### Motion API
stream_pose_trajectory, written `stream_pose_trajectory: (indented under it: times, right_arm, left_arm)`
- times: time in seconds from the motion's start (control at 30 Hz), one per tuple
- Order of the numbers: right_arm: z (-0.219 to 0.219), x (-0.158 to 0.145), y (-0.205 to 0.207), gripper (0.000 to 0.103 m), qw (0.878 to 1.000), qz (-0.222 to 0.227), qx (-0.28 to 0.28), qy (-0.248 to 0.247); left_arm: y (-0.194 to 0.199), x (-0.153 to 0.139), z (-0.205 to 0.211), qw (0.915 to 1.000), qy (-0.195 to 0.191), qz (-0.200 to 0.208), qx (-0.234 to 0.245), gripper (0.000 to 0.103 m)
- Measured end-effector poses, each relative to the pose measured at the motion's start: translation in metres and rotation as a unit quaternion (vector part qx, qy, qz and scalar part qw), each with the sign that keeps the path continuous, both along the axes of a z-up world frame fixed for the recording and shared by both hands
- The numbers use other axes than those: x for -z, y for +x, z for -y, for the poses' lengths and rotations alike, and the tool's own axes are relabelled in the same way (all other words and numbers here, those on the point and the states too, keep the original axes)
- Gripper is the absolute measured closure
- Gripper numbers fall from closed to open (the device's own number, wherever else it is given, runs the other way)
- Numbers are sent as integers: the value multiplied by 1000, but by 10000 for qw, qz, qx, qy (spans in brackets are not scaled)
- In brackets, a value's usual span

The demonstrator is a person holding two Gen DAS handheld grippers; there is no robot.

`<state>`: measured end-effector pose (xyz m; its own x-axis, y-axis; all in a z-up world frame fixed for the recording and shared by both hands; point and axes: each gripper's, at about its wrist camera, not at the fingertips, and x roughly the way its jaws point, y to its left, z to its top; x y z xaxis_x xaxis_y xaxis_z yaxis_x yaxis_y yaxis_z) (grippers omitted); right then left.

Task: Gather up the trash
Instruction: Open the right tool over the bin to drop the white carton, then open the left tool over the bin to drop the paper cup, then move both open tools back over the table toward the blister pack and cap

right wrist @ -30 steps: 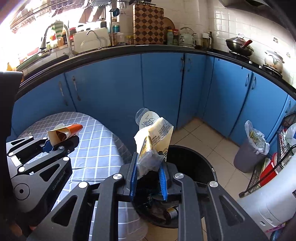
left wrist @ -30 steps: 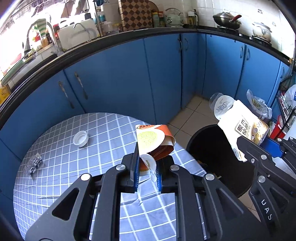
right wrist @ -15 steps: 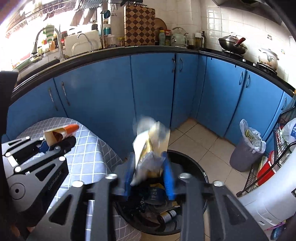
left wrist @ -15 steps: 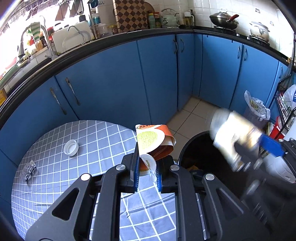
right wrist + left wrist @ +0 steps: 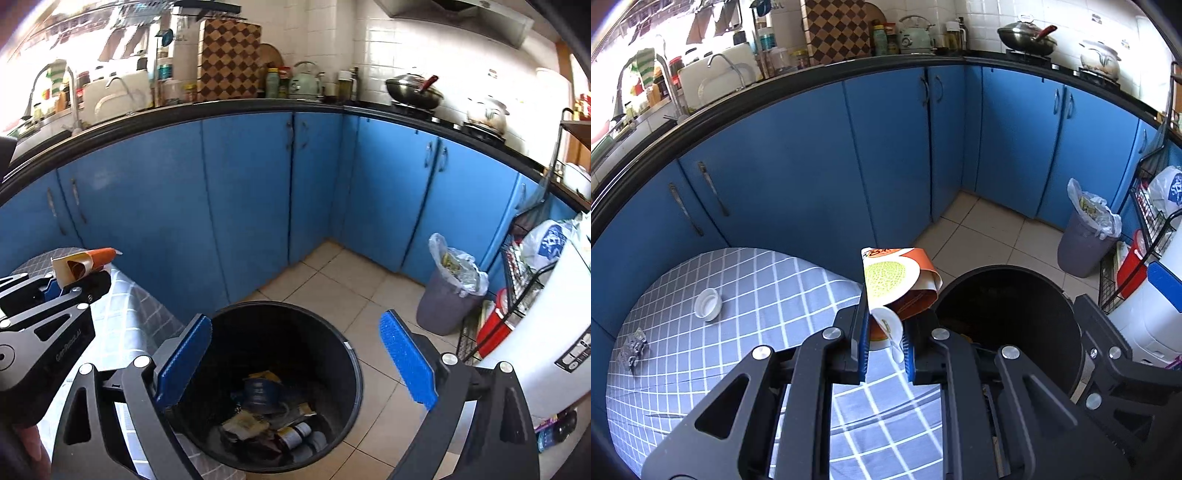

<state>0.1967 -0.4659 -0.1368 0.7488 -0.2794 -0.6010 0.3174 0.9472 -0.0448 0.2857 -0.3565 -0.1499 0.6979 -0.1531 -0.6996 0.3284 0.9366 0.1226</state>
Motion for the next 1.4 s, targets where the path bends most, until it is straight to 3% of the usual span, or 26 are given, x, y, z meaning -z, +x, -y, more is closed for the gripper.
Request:
stream_pose_trajectory:
  times: [0.5,0.57,0.6,0.63,0.67,0.7,0.73,1.0,1.2,1.4]
  right_arm:
    - [41,-2,-18,13,9983,141,547,135]
    - [41,-1,-19,13,9983,140,554,137]
    - [42,-1,-19,13,9983,139,558,127]
    - [42,0,-19,13,9983,132,549,126]
    - [42,0,-20,13,9983,132,557,130]
    - [43,0,-20,13,9981,146,578,144]
    - [45,1,-20,13,9981,145,574,180]
    - [33,-1,-19,13,9986,142,504,123]
    - [11,-13,-21,13,9989,335,311,36]
    - [-26,-29,-20,13,9971,741,-99,165]
  left_arm:
    - [2,-4,41,9992,-91,-82,371,84]
    - [4,-3,46,9991,-71,-124,400,79]
    - [4,-3,47,9991,-67,-139,396,68]
    - [4,-3,47,9992,-52,-132,371,35]
    - [4,-3,47,9994,-52,-94,316,15]
    - [1,-6,41,9997,-78,207,72,4]
    - [0,-8,37,9992,-154,357,12,4]
    - [5,-4,18,9992,-42,323,-233,4]
    - [0,-13,-15,9984,-499,176,-202,4]
    - [-6,-31,-68,9932,-309,677,-894,4]
